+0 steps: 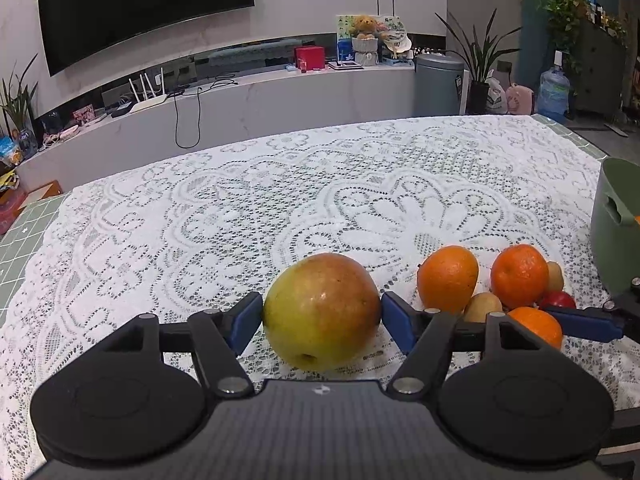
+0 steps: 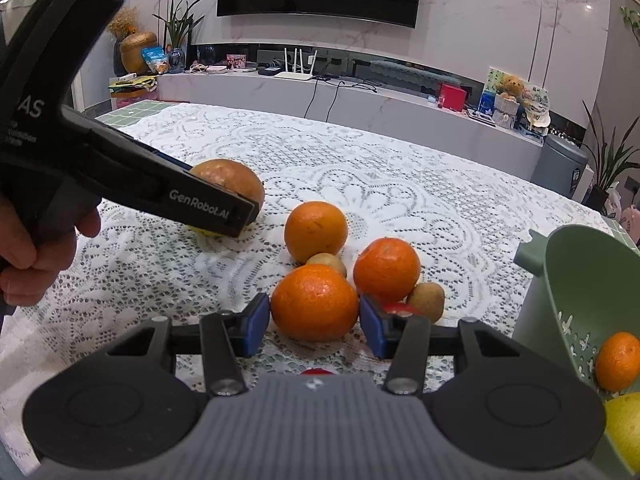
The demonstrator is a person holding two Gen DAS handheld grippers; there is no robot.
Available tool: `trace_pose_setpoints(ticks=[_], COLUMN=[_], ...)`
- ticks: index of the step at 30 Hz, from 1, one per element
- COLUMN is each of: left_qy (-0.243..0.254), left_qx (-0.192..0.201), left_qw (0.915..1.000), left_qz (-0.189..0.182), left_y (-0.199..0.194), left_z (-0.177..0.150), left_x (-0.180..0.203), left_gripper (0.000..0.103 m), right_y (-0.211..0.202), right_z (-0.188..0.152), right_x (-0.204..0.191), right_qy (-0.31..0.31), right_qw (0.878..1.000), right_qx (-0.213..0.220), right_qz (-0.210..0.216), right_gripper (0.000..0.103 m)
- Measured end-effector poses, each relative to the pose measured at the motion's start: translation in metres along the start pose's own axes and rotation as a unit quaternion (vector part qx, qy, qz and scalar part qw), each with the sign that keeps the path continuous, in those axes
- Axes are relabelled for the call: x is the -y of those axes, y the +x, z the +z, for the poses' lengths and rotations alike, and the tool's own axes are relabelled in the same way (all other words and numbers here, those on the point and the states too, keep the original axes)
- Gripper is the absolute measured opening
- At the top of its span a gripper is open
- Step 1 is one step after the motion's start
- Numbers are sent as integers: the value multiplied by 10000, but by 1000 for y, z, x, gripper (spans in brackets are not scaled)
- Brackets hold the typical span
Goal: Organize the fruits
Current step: 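Grasp the red-yellow apple with the left gripper while the right gripper grasps a mandarin orange, then carry the apple in the left gripper while the right gripper carries the orange to the colander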
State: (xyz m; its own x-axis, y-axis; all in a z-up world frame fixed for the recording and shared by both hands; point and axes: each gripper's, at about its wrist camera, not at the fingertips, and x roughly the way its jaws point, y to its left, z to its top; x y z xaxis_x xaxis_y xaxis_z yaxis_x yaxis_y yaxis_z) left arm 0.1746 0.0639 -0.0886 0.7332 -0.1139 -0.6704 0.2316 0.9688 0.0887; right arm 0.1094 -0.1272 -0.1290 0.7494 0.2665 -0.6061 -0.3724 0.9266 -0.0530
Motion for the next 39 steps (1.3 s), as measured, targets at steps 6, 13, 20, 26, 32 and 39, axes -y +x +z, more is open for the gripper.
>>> trace_pose_setpoints(ticks=[6, 13, 20, 26, 32, 39], left_qy=[20, -99, -320, -420, -623, -743], left_qx=[-12, 8, -26, 56, 167, 250], left_qw=[10000, 9999, 9995, 9991, 9978, 9962], left_qz=[-65, -75, -54, -63, -162, -380], left_y=[2, 0, -4, -17, -41, -75], left_z=[-2, -3, -4, -3, 0, 7], left_x=[-1, -3, -10, -10, -11, -4], left_gripper=[75, 74, 74, 74, 74, 74], right_y=[0, -3, -12, -25, -41, -67], right_z=[-1, 0, 3, 5, 9, 15], right_x=[0, 4, 6, 5, 8, 12], right_qy=[48, 146, 193, 147, 226, 340], right_qw=[10000, 9999, 9995, 9992, 9987, 9983], right_qx=[0, 58, 218, 336, 428, 462], right_qz=[19, 30, 96, 151, 186, 86], right_gripper=[47, 45, 45, 45, 44, 44])
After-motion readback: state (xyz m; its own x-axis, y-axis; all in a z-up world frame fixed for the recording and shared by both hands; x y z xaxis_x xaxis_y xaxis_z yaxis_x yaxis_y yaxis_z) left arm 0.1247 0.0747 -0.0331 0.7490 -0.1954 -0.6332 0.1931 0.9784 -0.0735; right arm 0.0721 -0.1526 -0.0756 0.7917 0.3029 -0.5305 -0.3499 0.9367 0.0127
